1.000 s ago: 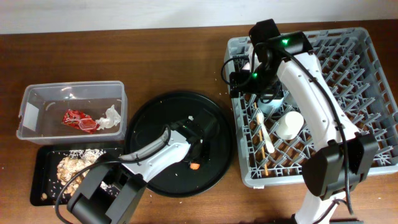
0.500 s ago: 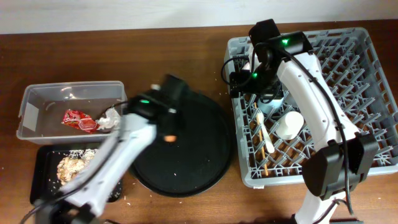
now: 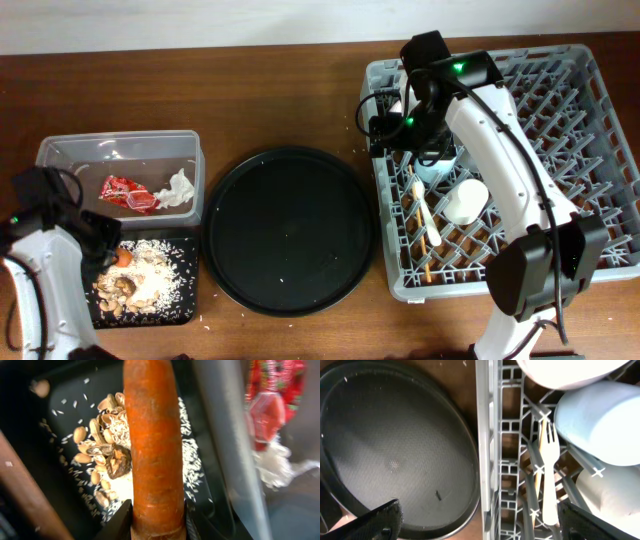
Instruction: Sort waste into correct bins and load items into the dishwasher rack
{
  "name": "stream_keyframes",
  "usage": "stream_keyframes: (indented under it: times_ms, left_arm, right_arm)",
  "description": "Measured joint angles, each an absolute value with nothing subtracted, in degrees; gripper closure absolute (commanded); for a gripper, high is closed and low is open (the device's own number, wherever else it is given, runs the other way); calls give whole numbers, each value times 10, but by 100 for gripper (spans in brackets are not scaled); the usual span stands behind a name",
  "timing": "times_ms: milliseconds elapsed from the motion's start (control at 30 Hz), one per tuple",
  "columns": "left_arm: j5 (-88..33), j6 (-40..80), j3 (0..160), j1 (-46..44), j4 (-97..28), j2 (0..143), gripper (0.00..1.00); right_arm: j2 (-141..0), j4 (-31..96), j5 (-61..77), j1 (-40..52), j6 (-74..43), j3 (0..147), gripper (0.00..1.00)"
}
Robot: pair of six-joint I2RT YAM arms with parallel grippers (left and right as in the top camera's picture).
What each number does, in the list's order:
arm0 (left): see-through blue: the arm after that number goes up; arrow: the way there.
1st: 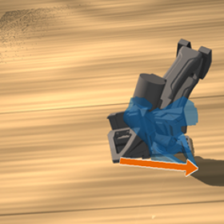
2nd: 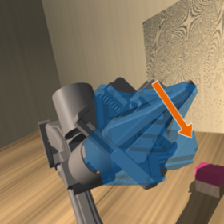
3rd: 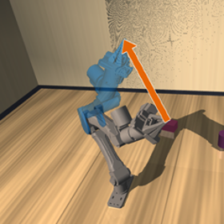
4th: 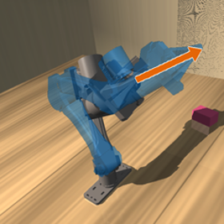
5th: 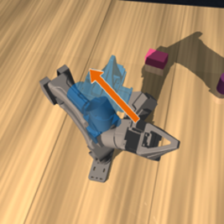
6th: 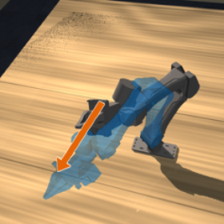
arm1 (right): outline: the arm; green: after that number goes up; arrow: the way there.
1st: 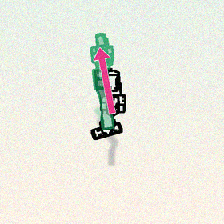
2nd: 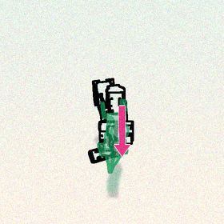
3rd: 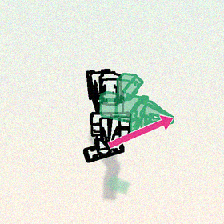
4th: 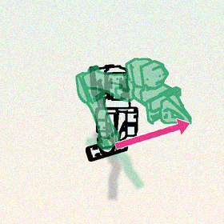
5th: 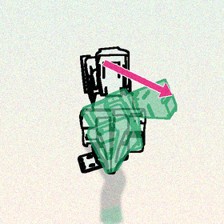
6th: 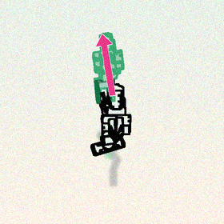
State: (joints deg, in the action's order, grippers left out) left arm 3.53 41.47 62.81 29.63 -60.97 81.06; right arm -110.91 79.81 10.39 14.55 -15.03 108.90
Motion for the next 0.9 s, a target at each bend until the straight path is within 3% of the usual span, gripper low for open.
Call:
stream_keyframes:
  times_ms: [100,133,167,333,500,600,700,900]
  left_arm:
    - [9,419,554,333,-569,812,81]
    - [6,419,554,336,-568,812,36]
    - [4,419,554,337,-565,812,21]
    - [-2,403,559,337,-595,811,20]
    - [-13,384,660,337,-680,745,16]
    - [-111,299,699,329,-659,672,1]
    - [-218,208,706,271,-608,626,1]
    - [-260,175,706,231,-599,625,1]
  right_arm:
    - [-1109,799,104,145,-150,1089,1]
    - [-1109,799,104,145,-150,1089,1]
    - [-1109,799,104,145,-150,1089,1]
    - [-1109,799,104,145,-150,1089,1]
    - [-1109,799,104,145,-150,1089,1]
    - [-1109,799,104,145,-150,1089,1]
    - [-1109,799,104,145,-150,1089,2]
    - [-1109,799,104,145,-150,1089,1]
